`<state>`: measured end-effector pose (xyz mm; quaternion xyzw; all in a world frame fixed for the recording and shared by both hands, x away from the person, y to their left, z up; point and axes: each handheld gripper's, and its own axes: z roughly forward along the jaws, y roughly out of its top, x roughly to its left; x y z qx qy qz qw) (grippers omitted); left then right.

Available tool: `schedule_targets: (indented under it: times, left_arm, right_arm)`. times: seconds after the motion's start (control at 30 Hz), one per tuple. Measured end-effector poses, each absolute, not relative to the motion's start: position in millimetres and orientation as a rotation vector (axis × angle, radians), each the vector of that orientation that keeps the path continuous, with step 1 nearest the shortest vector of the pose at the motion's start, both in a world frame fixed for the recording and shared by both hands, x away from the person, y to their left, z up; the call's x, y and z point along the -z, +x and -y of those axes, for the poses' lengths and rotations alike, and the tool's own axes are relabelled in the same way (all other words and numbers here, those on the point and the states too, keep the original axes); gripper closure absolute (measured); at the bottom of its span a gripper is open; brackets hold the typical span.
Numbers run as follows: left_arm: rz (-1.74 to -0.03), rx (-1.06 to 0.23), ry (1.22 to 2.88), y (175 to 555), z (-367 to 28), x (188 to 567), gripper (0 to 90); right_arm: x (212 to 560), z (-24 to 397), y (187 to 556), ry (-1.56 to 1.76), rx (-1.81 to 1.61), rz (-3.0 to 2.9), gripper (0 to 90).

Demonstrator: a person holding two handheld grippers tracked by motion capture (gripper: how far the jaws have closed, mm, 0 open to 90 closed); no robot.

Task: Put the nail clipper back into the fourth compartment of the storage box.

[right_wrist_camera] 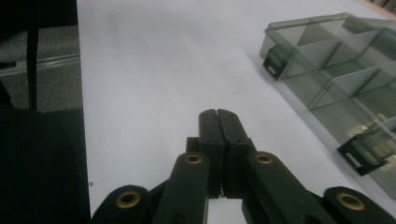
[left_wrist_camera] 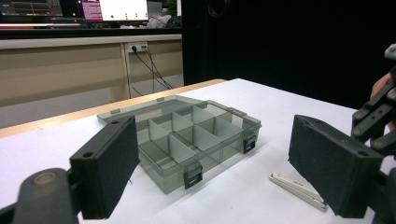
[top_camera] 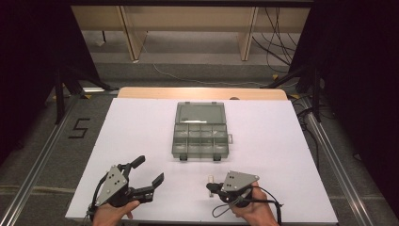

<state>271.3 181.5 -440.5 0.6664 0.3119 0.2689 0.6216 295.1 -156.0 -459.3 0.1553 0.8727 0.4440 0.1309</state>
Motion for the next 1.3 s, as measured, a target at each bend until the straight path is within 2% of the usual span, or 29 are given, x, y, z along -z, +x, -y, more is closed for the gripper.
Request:
schedule_targets:
  times: [0.6, 1.13, 1.3]
  left_arm:
    - [-0.721, -0.617, 1.531, 270.7, -181.9, 440.4, 15.5]
    - [-0.716, -0.62, 1.527, 269.7, -181.6, 439.9, 15.5]
    - [-0.713, -0.621, 1.531, 270.4, -181.5, 440.2, 15.5]
  right_arm:
    - [483.3, 129.6, 295.0, 0.37, -1.046, -2.677, 90.0]
    - [481.7, 138.1, 296.1, 0.432, -0.917, -2.722, 90.0]
    - [480.1, 139.1, 297.7, 0.445, -0.985, -2.714, 90.0]
